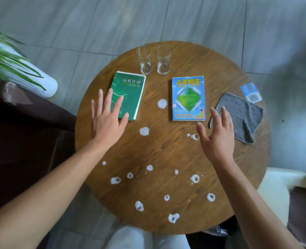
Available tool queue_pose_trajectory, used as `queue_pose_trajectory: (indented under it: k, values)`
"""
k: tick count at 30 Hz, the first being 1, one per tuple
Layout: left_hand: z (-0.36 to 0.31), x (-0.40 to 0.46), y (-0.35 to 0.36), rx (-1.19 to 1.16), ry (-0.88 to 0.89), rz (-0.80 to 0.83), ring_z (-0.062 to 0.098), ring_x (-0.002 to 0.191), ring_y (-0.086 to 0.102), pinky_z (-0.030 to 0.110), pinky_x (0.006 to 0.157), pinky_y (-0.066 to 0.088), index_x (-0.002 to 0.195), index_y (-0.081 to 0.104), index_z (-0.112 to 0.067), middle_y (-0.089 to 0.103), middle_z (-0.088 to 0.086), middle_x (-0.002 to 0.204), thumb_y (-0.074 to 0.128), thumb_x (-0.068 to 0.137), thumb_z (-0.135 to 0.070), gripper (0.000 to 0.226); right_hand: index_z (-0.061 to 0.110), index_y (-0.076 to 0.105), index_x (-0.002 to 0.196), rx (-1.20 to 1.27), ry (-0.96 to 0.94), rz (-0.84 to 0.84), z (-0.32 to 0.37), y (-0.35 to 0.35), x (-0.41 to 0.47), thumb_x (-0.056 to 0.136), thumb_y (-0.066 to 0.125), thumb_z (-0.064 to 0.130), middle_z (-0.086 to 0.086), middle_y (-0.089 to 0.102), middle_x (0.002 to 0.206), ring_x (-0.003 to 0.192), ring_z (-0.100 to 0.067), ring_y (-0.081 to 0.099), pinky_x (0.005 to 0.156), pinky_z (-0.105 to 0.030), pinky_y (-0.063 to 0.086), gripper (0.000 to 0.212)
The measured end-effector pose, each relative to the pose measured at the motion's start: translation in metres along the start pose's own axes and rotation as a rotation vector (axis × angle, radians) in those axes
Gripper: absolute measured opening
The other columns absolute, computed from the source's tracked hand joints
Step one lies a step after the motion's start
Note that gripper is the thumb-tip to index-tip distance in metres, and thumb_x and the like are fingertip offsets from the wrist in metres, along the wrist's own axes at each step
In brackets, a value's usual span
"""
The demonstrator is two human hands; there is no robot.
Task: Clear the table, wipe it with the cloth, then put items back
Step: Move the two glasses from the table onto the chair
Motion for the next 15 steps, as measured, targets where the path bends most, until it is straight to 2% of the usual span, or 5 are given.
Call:
queue_pose_trajectory:
  k: [6,9,15]
  values:
    - [0.009,0.045,0.013,-0.043,-0.040,0.000,0.035,0.159,0.003,0.061,0.126,0.009,0.161,0.029,-0.021,0.013,0.012,0.172,0.044,0.104,-0.048,0.064,0.014,0.047,0.151,-0.026,0.018,0.038,0.006,0.014,0.032,0.093,0.048,0.058,-0.020,0.032,0.165,0.153,-0.038,0.028,0.124,-0.044,0.023,0.073]
    - [0.016,0.073,0.020,-0.060,-0.027,0.006,0.036,0.159,0.003,0.060,0.127,0.008,0.161,0.029,-0.022,0.015,0.010,0.172,0.035,0.105,-0.053,0.064,0.012,0.044,0.153,-0.056,0.004,0.050,0.014,0.028,0.055,0.091,0.049,0.057,-0.021,0.032,0.164,0.153,-0.038,0.028,0.124,-0.042,0.021,0.077]
    - [0.031,0.134,0.029,-0.071,-0.024,0.017,0.036,0.159,0.003,0.061,0.126,0.008,0.161,0.029,-0.021,0.016,0.010,0.172,0.028,0.104,-0.061,0.069,0.004,0.042,0.152,-0.062,-0.002,0.022,0.038,0.057,0.112,0.087,0.062,0.053,-0.025,0.035,0.161,0.150,-0.041,0.032,0.125,-0.049,0.026,0.083]
Point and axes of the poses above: each hand's wrist, its own x-axis towards the middle knuckle, its own y-axis out of the palm, z = x × y, the point moved 1 cm from there along x, towards the middle knuckle
